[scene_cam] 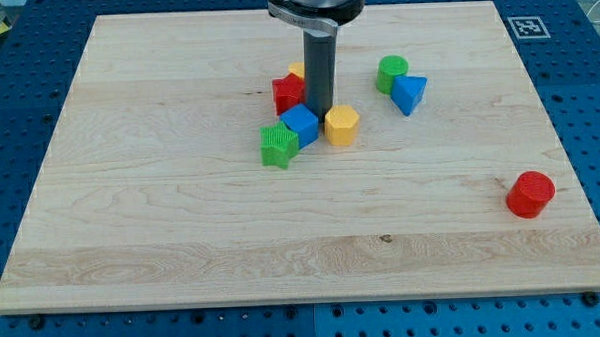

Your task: Push yellow hexagon to the red circle

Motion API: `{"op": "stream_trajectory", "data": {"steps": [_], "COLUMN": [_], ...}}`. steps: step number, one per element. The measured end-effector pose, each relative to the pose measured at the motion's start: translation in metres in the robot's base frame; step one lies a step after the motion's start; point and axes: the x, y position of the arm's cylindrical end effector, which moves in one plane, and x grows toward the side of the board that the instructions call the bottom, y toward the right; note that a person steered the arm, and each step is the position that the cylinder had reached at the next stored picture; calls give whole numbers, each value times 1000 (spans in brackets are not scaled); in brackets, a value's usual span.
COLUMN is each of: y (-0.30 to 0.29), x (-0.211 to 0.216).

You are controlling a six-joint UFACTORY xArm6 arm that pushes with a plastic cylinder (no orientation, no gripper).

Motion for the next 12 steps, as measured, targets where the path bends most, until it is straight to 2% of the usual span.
{"op": "stream_trajectory", "data": {"steps": [1, 3, 5, 7, 9, 12], "y": [2, 81, 99, 107, 122, 157], "x": [16, 26, 79, 60, 82, 93]}}
